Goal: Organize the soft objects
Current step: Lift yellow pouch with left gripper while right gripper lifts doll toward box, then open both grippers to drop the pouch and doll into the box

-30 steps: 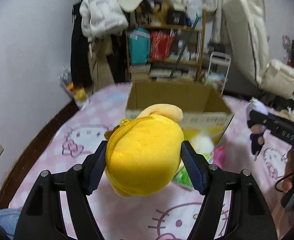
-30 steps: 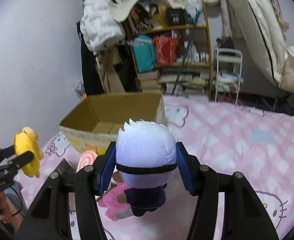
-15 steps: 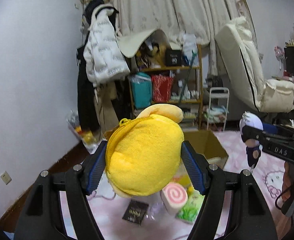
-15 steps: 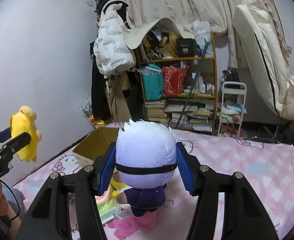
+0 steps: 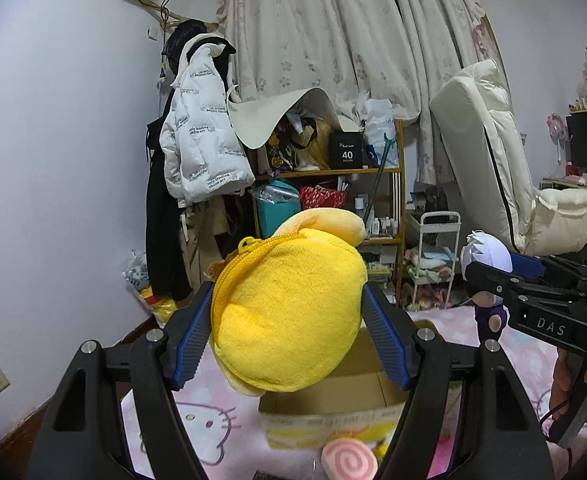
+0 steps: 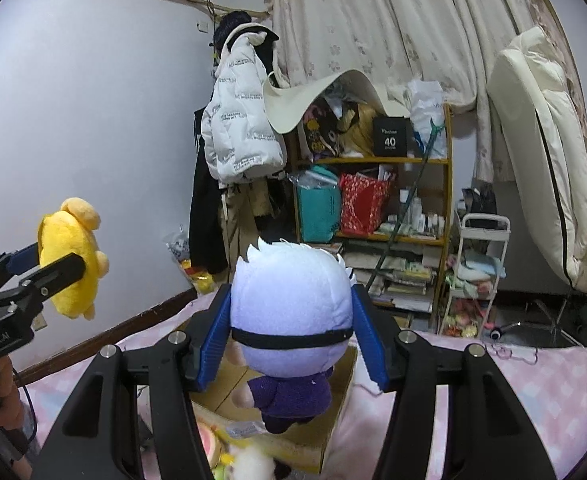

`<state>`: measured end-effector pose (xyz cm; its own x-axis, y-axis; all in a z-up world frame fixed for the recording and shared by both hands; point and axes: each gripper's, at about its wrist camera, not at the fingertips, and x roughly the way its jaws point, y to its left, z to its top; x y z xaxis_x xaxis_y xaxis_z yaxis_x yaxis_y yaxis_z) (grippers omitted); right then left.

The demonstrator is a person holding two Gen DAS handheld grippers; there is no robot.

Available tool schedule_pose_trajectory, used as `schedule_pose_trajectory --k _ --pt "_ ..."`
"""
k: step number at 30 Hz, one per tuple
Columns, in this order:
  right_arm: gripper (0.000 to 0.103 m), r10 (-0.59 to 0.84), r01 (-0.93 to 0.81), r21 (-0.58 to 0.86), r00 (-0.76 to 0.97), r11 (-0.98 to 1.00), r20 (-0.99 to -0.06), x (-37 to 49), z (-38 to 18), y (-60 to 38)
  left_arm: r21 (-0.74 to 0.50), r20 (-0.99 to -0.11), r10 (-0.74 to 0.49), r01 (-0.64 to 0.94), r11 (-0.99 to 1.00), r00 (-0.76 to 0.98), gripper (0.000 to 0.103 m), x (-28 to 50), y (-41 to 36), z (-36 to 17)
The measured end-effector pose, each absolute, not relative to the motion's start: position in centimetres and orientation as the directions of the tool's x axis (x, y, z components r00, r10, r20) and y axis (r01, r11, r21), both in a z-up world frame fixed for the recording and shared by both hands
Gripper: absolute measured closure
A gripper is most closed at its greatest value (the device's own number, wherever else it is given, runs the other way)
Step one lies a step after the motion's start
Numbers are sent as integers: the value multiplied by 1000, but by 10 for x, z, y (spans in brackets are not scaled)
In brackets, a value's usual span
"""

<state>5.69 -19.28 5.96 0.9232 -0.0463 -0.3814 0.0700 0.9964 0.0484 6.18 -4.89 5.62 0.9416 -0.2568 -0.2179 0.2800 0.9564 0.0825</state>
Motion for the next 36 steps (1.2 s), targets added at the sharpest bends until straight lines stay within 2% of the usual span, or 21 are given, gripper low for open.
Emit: schedule_pose_trajectory --k 8,25,32,36 --pt "42 -38 71 76 927 995 -372 76 44 -197 101 -242 -264 295 950 934 31 84 -56 36" --pt "41 -11 76 119 882 990 -471 105 -10 -209 55 -415 -292 344 937 862 30 136 -73 -17" --pt "39 -2 76 135 876 988 -481 102 -21 -214 62 -471 -296 366 928 831 29 143 -82 -30" --pt "38 4 88 156 862 984 -507 105 -25 -220 99 -492 -264 355 930 829 20 141 -88 -36"
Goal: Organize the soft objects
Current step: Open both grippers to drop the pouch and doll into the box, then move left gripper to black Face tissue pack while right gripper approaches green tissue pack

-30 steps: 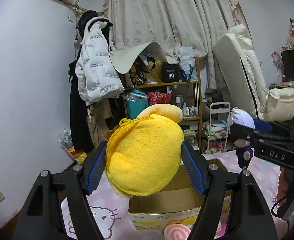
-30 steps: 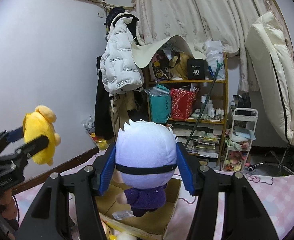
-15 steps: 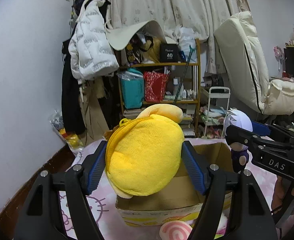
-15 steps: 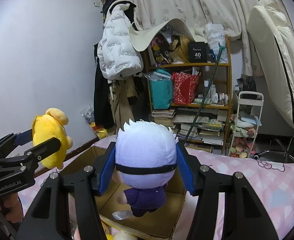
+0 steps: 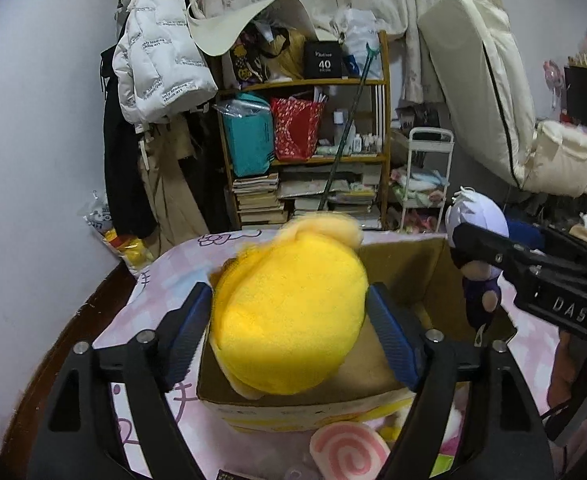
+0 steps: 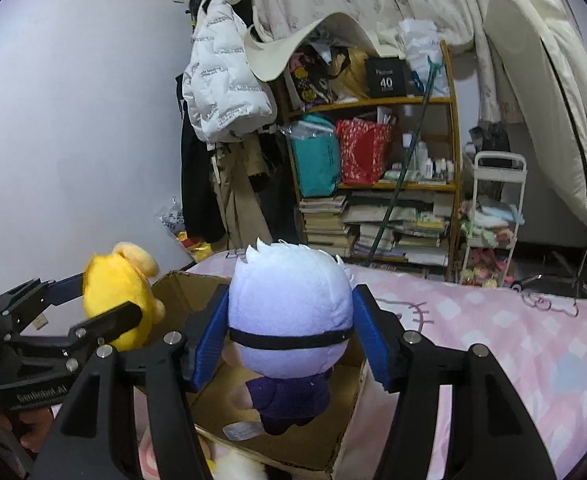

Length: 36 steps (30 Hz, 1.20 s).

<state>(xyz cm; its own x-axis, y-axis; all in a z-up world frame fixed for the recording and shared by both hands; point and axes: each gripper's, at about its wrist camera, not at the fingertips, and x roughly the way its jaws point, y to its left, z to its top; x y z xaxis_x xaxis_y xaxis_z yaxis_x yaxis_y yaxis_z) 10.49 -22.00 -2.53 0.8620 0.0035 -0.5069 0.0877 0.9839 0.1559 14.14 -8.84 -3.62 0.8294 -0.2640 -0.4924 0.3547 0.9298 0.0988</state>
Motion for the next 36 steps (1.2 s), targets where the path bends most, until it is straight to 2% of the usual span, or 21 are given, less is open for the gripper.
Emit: schedule_pose_trajectory --k 2,5,8,9,15,24,29,36 --pt "38 3 90 154 855 984 -519 105 -28 -220 98 -498 -261 353 930 827 16 139 -88 -38" --pt "36 1 90 145 848 985 -530 105 -28 -219 87 -516 -262 355 931 815 14 138 -86 -38" --pt "23 -6 93 142 855 986 -518 102 -25 -217 85 -516 -251 340 937 819 10 134 -82 -36" --pt "20 -11 94 137 860 986 -510 100 -24 -216 85 -515 -244 332 939 822 7 132 -80 -35" --pt "5 -25 98 119 864 988 -502 86 -18 -210 89 -514 -218 304 948 830 5 121 -69 -28" --pt "3 -30 98 106 856 989 -516 62 -11 -204 116 -562 -170 281 953 809 3 100 -54 -27" --pt "3 -27 90 93 848 992 -530 46 -8 -197 89 -621 -182 299 950 763 3 88 -45 -25" --pt "3 -17 77 87 839 993 -544 31 -1 -183 147 -656 -122 284 947 745 3 63 -34 -20"
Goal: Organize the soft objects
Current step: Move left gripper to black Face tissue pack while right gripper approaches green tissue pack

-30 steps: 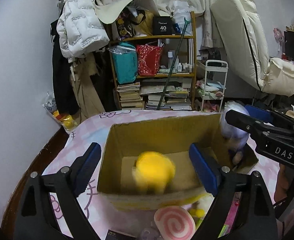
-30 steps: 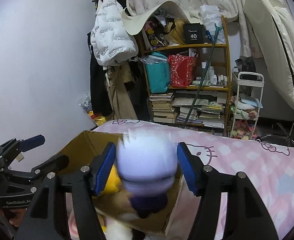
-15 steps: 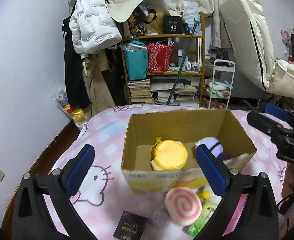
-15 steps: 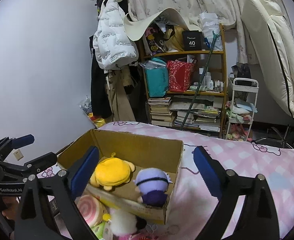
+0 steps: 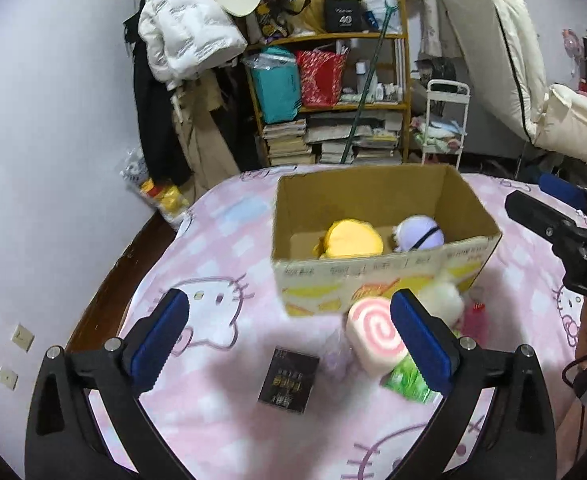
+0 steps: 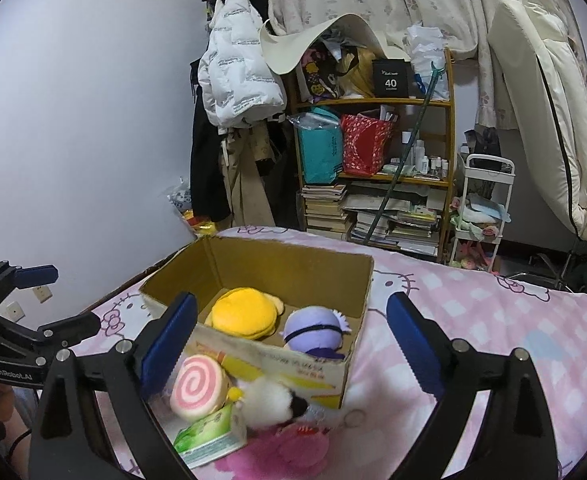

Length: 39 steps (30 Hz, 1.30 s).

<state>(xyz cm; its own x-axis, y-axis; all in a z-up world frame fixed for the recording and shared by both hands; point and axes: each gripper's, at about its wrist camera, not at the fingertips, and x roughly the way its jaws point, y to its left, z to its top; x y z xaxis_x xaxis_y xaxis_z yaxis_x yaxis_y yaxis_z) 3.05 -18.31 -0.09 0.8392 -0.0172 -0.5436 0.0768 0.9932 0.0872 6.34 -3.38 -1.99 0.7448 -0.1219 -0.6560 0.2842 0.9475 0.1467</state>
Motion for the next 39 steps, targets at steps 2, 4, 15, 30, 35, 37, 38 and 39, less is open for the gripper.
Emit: schedule_pose_trajectory --k 2,4,15,30,35,37,38,39 --pt "3 -14 71 82 832 994 -555 25 -2 -178 140 -678 -106 269 953 727 3 61 -27 -23" --pt "3 -12 70 81 825 994 -565 21 -3 -175 142 -698 -90 261 955 710 3 59 -20 -28" --pt "3 21 42 86 782 995 -622 7 -15 -162 111 -798 -82 279 954 598 3 63 -11 -50" --pt "3 68 -42 54 690 998 -721 18 -46 -136 123 -901 -12 283 951 434 3 86 -13 -95" --pt "4 59 -58 27 661 998 -748 22 -56 -127 123 -917 4 273 954 399 3 97 -13 -108" --pt "4 36 -46 7 669 999 -743 21 -56 -126 117 -929 14 258 959 371 3 101 -12 -116" --pt "4 39 -51 6 670 999 -742 21 -55 -125 117 -933 19 252 961 360 3 102 -11 -120" --pt "4 39 -51 6 668 999 -743 21 -55 -125 121 -935 26 249 961 353 3 103 -11 -123"
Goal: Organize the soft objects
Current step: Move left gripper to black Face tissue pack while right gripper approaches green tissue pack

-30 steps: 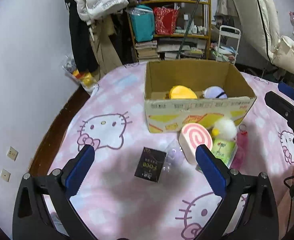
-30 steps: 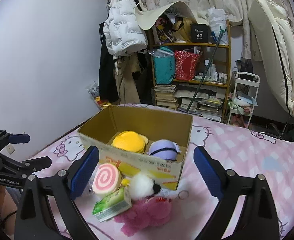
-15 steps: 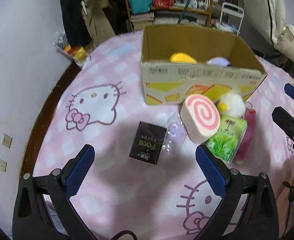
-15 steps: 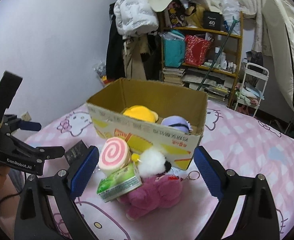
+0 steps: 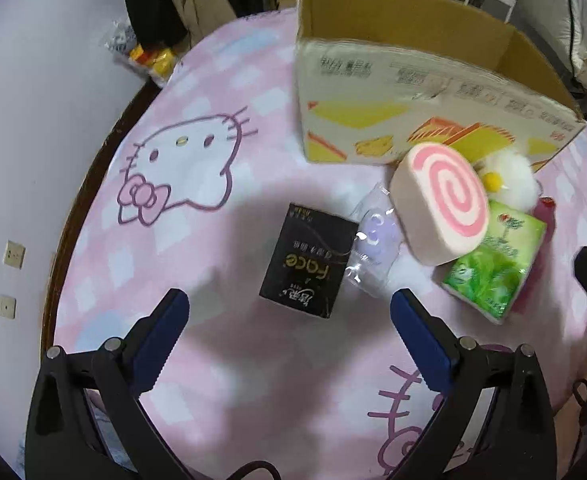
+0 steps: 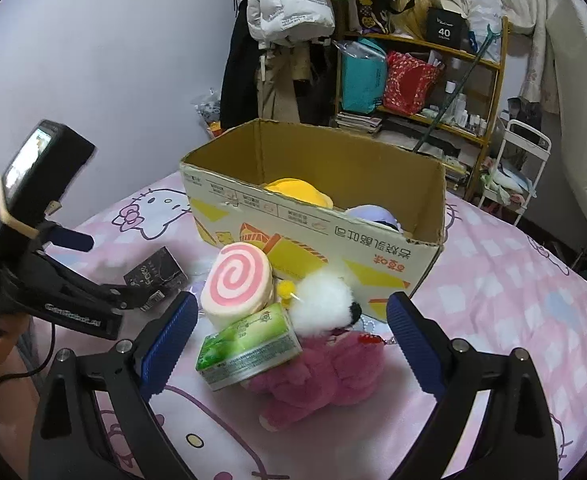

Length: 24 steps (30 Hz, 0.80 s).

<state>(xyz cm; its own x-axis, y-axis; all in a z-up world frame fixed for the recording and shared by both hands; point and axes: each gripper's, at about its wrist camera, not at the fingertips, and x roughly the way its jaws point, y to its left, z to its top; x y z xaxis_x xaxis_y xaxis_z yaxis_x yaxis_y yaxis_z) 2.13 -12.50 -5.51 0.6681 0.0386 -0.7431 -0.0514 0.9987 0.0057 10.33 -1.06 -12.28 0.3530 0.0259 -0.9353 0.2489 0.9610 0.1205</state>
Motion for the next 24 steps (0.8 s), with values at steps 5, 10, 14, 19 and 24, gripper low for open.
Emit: schedule_pose_trajectory --k 5,10,14,19,24 --pt "4 51 -53 22 642 998 -765 24 -60 -128 122 -944 36 244 962 327 3 110 -10 -132" --pt "4 80 -65 52 595 997 -800 31 -71 -125 132 -952 55 240 962 302 3 116 -12 -142" --pt "4 88 -80 53 544 995 -835 35 -84 -119 127 -959 57 244 961 276 3 118 -14 -148" --pt "4 96 -107 48 507 993 -857 36 -93 -111 108 -967 43 253 961 251 3 121 -15 -154" --pt "4 96 -125 41 468 991 -878 38 -103 -105 58 -977 -1 268 962 214 3 127 -15 -160"
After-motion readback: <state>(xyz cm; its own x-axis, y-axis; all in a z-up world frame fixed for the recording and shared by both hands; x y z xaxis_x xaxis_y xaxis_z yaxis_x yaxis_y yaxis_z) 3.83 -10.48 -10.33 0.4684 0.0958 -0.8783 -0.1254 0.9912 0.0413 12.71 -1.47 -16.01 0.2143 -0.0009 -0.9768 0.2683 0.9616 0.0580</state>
